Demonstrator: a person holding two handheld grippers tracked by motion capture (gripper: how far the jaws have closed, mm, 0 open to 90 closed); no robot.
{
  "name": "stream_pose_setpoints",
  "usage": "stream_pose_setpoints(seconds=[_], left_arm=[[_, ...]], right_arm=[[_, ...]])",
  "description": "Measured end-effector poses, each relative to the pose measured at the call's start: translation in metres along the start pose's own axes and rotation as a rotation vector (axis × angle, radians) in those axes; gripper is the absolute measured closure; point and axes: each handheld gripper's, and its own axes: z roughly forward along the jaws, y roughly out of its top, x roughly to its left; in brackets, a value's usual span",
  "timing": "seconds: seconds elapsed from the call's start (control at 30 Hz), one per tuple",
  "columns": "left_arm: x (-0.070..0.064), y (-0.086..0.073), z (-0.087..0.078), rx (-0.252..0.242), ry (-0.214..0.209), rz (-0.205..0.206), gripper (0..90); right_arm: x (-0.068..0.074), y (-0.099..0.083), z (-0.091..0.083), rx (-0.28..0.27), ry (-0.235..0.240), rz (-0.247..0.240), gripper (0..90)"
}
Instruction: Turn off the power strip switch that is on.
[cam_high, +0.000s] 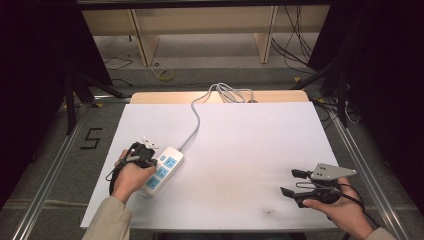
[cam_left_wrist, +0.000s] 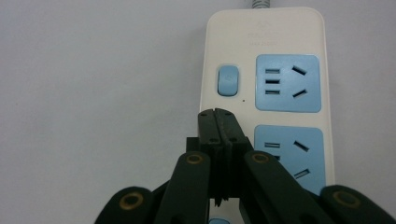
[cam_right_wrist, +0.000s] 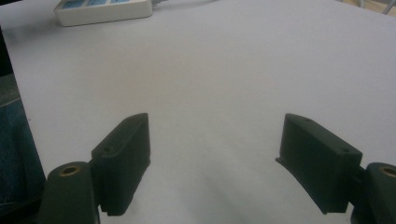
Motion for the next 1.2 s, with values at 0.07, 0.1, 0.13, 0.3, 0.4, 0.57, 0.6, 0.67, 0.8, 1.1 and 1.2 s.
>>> stream_pose_setpoints(seconds=[0.07,0.1,0.13,0.3,0.4,0.57,0.6,0.67,0.8,1.1,1.2], left_arm=[[-0.0003,0.0004,0.0,0.004,0.002,0.005,90.0],[-0.0003,0.0004,0.0,0.003,0.002,0.004,90.0],[-0.0004,0.0004,0.0,0.003,0.003,0.004,90.0],[-0.0029,0.001,-0.0019,0.02,0.003,0.017,90.0],[-0.0019,0.0007,-0.0017,0.016,-0.006,0.0,90.0],[-0.0027,0.0012,-0.002,0.027,-0.004,0.01,90.0],[-0.0023,0.0012,-0.002,0.026,-0.008,0.001,90.0],[-0.0018,0.0008,-0.0018,0.022,-0.013,-0.003,90.0],[-0.0015,0.0006,-0.0018,0.026,-0.013,-0.004,90.0],[-0.0016,0.0003,-0.0018,0.033,-0.01,0.007,90.0],[-0.0009,0.0001,-0.0019,0.031,-0.015,0.001,90.0]], right_arm=[[0.0001,0.0,-0.0002,-0.002,0.0,0.0,25.2],[0.0002,-0.0001,-0.0002,-0.004,-0.001,0.002,25.2],[0.0002,-0.0001,-0.0003,-0.003,-0.001,0.002,25.2],[0.0001,-0.0002,-0.0005,-0.003,-0.001,0.004,25.2],[-0.0001,-0.0001,-0.0002,-0.002,-0.001,0.001,25.2],[0.0001,-0.0002,-0.0003,-0.003,-0.001,0.002,25.2],[0.0002,-0.0002,-0.0004,-0.003,-0.002,0.004,25.2],[0.0004,-0.0002,-0.0005,-0.003,-0.001,0.002,25.2],[0.0002,-0.0003,-0.0007,-0.003,-0.002,0.003,25.2],[0.0003,-0.0003,-0.0004,-0.003,0.0,0.003,25.2],[0.0005,-0.0002,-0.0002,-0.002,0.001,0.003,25.2]])
